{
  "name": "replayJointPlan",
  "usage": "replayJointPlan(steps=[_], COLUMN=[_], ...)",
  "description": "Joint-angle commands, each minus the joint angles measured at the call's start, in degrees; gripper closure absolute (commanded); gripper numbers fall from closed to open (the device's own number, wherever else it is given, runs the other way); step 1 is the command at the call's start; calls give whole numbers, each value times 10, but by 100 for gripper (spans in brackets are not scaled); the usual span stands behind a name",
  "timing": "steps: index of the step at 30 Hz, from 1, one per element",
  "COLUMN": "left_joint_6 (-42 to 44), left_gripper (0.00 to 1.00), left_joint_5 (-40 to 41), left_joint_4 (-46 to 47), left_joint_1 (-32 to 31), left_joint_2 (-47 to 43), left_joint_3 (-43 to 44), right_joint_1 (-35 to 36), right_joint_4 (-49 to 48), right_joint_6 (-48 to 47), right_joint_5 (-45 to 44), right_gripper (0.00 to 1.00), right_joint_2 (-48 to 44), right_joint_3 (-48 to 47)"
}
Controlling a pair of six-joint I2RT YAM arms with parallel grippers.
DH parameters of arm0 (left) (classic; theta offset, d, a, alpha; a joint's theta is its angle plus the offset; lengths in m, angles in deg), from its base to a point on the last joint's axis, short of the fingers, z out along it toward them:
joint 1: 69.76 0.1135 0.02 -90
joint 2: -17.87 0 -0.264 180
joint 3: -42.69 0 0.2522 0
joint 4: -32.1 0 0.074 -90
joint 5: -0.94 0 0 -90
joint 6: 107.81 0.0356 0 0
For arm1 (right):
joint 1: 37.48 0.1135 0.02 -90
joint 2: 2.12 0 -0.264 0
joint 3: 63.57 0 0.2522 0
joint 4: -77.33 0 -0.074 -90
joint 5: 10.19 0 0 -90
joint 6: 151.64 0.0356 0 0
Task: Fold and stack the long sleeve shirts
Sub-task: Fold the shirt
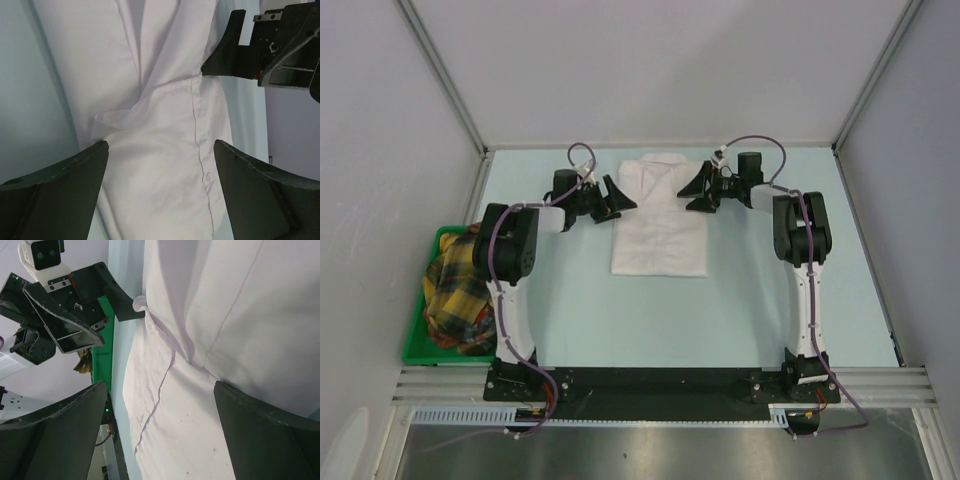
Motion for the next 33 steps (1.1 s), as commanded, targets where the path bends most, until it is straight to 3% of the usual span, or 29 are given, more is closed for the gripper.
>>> replayJointPlan(steps=[1,2,4,5,7,8,11,15,22,33], left_joint_6=[87,181,283,402,526,621,752,836,877,963], left_gripper=[7,7,7,6,6,6,6,8,14,37], left_joint_5=[-27,-30,-24,-15,38,64,120,206,317,441], left_joint_4=[-39,-104,-162,-225,-286,-311,-303,-217,-116,-18], left_joint_1=[29,30,26,12,-16,-52,-126,-224,-348,-390], left_joint_2=[-90,-108,-175,-204,-273,-294,-369,-428,-399,-312], left_joint_3=[-35,-30,-37,-49,-66,-103,-192,-298,-358,-387], right_joint_1=[-9,-11,-12,-13,-11,-9,8,36,75,106], right_joint_4=[30,52,97,135,163,185,206,240,207,236], right_joint_6=[-29,-39,-91,-113,-169,-184,-207,-229,-225,-256], right_joint_5=[-29,-26,-20,-23,-28,-36,-42,-51,-51,-95], right_gripper=[7,7,9,10,13,15,23,34,47,57], right_joint_2=[-23,-57,-95,-118,-170,-183,-198,-171,-126,-40], right_joint_3=[-10,-4,15,27,61,69,79,59,31,-20])
